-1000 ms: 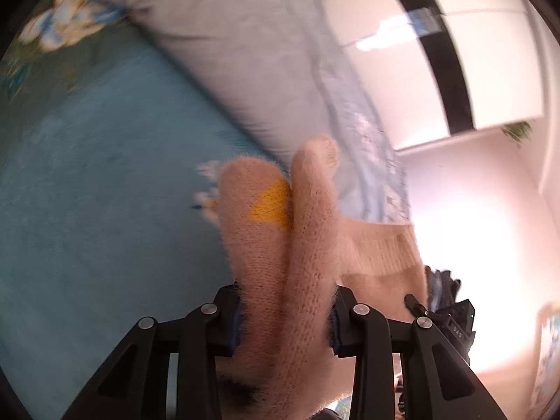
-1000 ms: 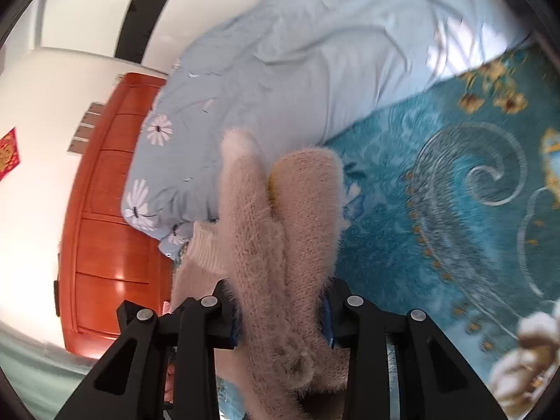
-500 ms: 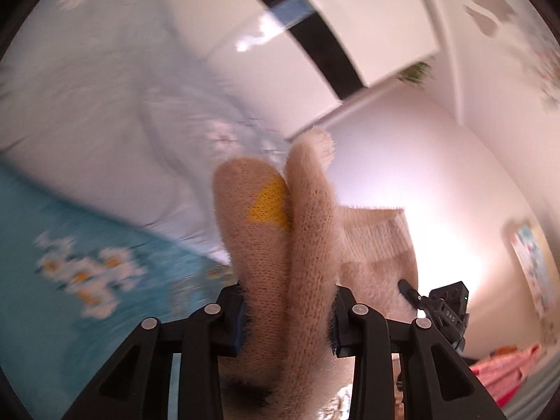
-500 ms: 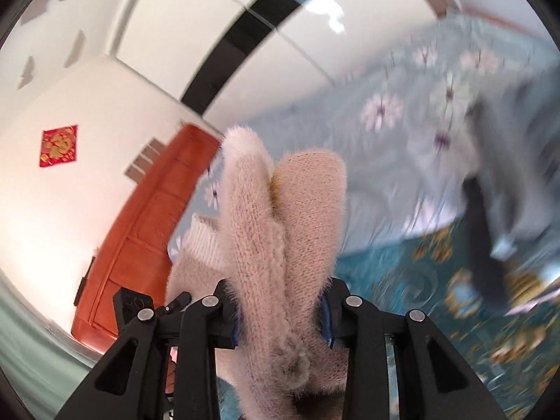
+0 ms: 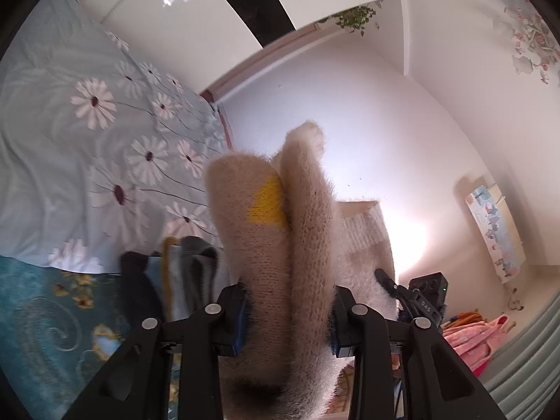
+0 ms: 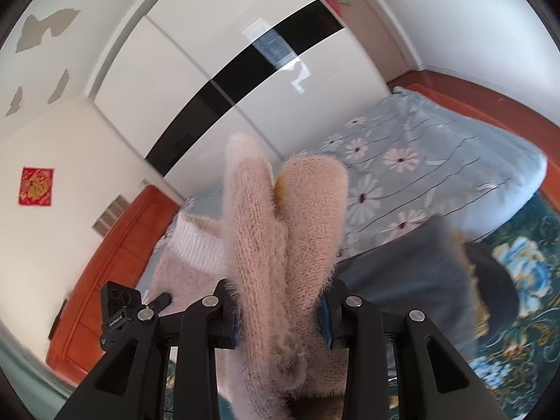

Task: Fold clothes
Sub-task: 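Grip the folded sweater with both grippers and carry it to the clothes stack, then lower the folded sweater onto the stack and open both grippers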

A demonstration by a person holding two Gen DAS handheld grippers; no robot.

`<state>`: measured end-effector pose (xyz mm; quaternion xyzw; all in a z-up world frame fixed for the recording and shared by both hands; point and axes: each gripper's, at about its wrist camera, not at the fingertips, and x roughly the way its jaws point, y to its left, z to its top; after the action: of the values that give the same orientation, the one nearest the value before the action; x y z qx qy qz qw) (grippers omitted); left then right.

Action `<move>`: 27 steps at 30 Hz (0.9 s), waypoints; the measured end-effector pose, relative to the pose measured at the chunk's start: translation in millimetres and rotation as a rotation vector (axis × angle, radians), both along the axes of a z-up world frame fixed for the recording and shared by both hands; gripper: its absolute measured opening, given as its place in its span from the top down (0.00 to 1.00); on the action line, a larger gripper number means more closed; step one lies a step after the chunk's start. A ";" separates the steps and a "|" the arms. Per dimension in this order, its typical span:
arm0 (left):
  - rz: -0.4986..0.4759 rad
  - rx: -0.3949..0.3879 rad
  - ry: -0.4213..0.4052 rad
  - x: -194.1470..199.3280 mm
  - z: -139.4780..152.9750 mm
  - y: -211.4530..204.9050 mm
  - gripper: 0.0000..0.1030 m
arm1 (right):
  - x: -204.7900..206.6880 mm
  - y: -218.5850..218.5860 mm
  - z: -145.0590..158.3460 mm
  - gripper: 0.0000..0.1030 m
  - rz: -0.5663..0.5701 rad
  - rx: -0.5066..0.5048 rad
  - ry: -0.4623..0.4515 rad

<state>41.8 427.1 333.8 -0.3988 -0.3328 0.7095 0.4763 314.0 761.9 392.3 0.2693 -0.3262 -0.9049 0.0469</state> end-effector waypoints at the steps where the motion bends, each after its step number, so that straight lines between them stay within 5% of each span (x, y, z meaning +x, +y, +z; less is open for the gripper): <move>1: -0.015 0.003 0.006 0.9 0.3 10.4 0.65 | 1.8 16.6 0.2 0.67 -0.016 0.002 -0.004; 6: -0.048 -0.049 0.050 16.6 -25.1 50.5 0.65 | 6.3 77.2 -33.5 0.66 -0.067 -0.019 -0.017; 10: -0.050 -0.123 -0.016 14.3 -78.7 59.1 0.65 | 5.4 107.8 -109.6 0.66 -0.106 -0.121 -0.098; 14: -0.051 -0.106 -0.091 12.5 -111.7 50.8 0.65 | 12.7 129.0 -176.1 0.63 -0.155 -0.239 -0.142; 21: -0.056 -0.115 -0.144 8.8 -139.8 52.6 0.62 | 18.6 142.8 -213.0 0.59 -0.169 -0.335 -0.103; 27: -0.057 -0.134 -0.130 5.0 -120.0 51.2 0.59 | 7.0 140.8 -199.3 0.55 -0.163 -0.314 -0.132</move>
<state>46.8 478.3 213.8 -0.4840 -0.3033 0.6891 0.4459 321.1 902.7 193.0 0.2900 -0.4867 -0.8240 -0.0067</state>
